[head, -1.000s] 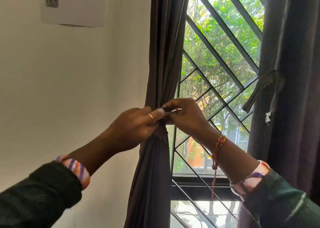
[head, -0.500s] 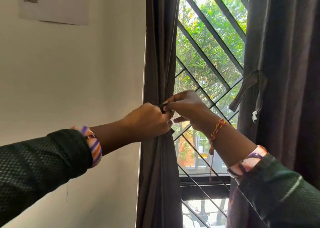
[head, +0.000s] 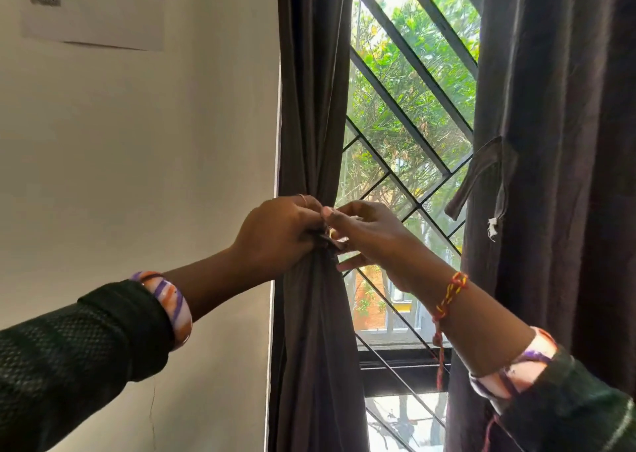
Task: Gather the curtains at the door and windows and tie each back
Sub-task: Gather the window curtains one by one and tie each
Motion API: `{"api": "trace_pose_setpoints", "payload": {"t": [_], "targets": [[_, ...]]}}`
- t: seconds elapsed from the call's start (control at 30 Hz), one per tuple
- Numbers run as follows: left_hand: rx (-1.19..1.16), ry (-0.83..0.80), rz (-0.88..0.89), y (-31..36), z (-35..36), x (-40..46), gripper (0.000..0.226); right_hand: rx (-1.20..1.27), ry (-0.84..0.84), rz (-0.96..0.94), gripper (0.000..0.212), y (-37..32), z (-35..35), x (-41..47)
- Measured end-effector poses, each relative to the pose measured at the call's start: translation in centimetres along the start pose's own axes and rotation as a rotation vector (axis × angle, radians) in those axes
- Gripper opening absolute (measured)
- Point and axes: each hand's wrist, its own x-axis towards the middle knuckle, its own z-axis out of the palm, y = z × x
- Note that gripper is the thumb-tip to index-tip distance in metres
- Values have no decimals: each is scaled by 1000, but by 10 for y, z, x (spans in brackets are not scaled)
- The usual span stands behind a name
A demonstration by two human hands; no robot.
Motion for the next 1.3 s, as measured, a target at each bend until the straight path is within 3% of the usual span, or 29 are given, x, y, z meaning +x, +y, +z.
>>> {"api": "trace_pose_setpoints", "payload": {"t": [0.23,0.4,0.53,0.7,0.93,1.07,1.2,1.3], "targets": [[-279,286,-153,-4,14,-11,15,247,-64,67,24,18,7,-6],[-255,322,-213,-2,14,-17,23,105,70,-94,5,18,14,3],[-113,260,-234,3,13,-21,21,-216,223,-312,7,15,17,15],[154,175,-269,2,16,-21,18,-230,185,-395,8,10,26,19],[401,148,-214,0,-6,-28,27,-238,23,-326,29,0,40,33],[432,203,-102,-5,-11,-36,36,-143,-19,-226,27,-5,44,38],[677,175,121,-17,-18,-41,28,-31,-48,-136,20,-8,46,39],[718,67,86,-17,-26,-39,20,155,23,-82,9,-5,50,31]]}}
